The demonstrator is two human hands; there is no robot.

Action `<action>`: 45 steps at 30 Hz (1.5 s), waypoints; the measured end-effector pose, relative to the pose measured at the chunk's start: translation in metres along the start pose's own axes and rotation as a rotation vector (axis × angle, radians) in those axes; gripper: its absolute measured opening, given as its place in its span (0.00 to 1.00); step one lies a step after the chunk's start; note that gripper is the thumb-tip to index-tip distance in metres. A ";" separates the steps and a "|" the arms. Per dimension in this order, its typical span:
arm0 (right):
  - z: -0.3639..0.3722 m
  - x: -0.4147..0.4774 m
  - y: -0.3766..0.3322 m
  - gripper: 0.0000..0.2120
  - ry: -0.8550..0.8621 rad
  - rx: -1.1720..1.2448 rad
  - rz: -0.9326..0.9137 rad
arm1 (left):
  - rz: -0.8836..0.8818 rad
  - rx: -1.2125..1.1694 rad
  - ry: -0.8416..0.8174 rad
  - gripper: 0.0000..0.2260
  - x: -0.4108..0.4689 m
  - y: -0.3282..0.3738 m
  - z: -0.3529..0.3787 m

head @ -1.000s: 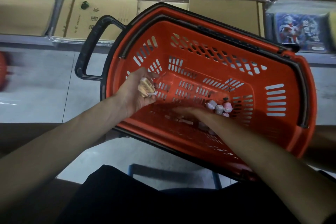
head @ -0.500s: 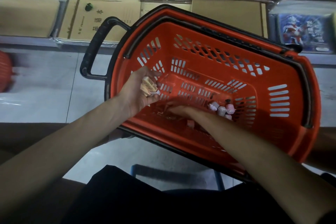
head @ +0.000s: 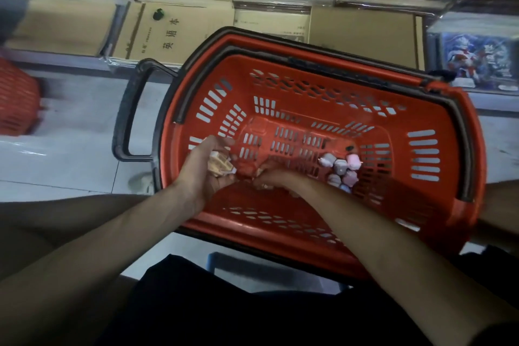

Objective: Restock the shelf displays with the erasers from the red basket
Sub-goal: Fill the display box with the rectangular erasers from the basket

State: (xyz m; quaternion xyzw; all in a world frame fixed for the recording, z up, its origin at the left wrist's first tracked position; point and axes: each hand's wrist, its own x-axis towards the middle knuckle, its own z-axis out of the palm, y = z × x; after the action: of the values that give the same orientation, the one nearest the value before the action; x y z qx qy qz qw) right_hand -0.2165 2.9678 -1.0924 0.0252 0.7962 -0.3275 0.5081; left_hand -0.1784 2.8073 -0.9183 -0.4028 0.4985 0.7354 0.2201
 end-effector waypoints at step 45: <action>-0.021 -0.151 -0.243 0.24 0.537 -0.915 -0.911 | 0.024 -0.592 -0.350 0.25 -0.004 0.084 -0.065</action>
State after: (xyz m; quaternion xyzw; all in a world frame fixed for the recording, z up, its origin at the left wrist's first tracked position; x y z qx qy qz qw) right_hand -0.2509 2.8324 -0.8418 -0.4474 0.8835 -0.1222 0.0653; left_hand -0.2123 2.7145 -0.8799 -0.3111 0.2229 0.9086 0.1673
